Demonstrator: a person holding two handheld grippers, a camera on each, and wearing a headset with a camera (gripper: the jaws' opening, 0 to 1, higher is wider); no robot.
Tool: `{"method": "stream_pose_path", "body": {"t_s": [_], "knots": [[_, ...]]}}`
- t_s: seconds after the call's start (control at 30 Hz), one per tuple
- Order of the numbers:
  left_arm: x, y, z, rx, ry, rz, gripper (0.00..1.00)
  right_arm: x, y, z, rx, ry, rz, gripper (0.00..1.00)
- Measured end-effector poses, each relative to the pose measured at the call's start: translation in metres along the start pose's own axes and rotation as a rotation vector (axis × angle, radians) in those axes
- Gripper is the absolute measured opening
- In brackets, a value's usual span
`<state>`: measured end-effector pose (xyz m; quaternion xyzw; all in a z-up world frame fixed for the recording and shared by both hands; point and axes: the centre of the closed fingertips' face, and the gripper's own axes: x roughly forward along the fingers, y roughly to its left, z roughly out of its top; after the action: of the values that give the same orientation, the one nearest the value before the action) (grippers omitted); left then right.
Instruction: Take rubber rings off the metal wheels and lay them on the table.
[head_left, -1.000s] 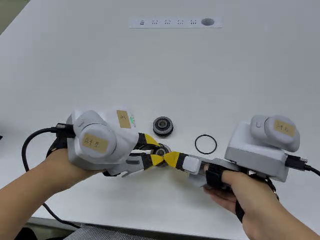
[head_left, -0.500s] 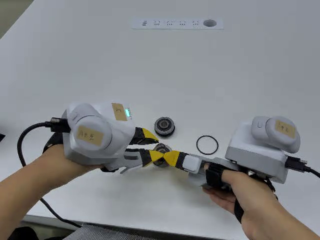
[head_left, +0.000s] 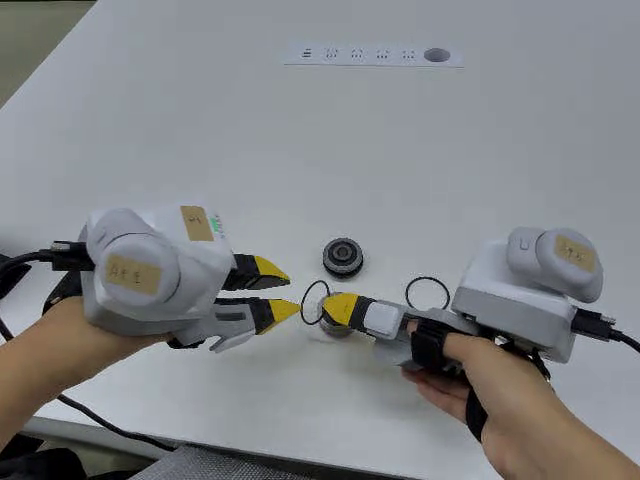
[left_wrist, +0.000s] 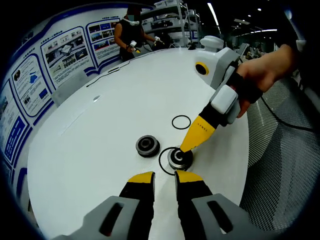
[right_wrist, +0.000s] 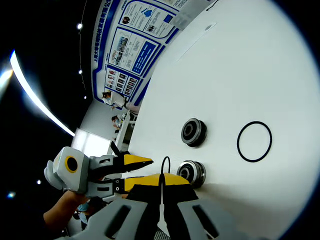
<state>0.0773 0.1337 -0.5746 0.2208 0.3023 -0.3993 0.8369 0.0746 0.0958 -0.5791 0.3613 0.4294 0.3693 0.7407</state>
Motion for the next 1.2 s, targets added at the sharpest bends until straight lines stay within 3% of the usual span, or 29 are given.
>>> {"method": "stream_pose_path", "body": {"t_s": [0.2,0.4,0.5,0.73,0.97,1.2], "knots": [[-0.006,0.008,0.017,-0.071,-0.078,0.038,0.18,-0.014,-0.003,0.022,0.038,-0.071,0.007,0.01],[-0.008,0.004,0.030,-0.063,-0.097,0.046,0.18,-0.040,-0.033,0.041,0.079,-0.150,-0.056,0.01],[-0.005,-0.003,0.026,-0.032,-0.070,0.035,0.17,-0.051,-0.051,0.042,0.100,-0.167,-0.096,0.01],[-0.005,-0.016,0.029,-0.048,-0.086,0.011,0.18,-0.062,-0.083,0.043,0.118,-0.177,-0.165,0.01],[-0.011,-0.012,0.031,-0.049,-0.092,0.025,0.17,-0.064,-0.091,0.048,0.116,-0.195,-0.202,0.02],[-0.011,-0.014,0.032,-0.050,-0.092,0.026,0.17,-0.069,-0.102,0.050,0.078,-0.193,-0.281,0.02]]}}
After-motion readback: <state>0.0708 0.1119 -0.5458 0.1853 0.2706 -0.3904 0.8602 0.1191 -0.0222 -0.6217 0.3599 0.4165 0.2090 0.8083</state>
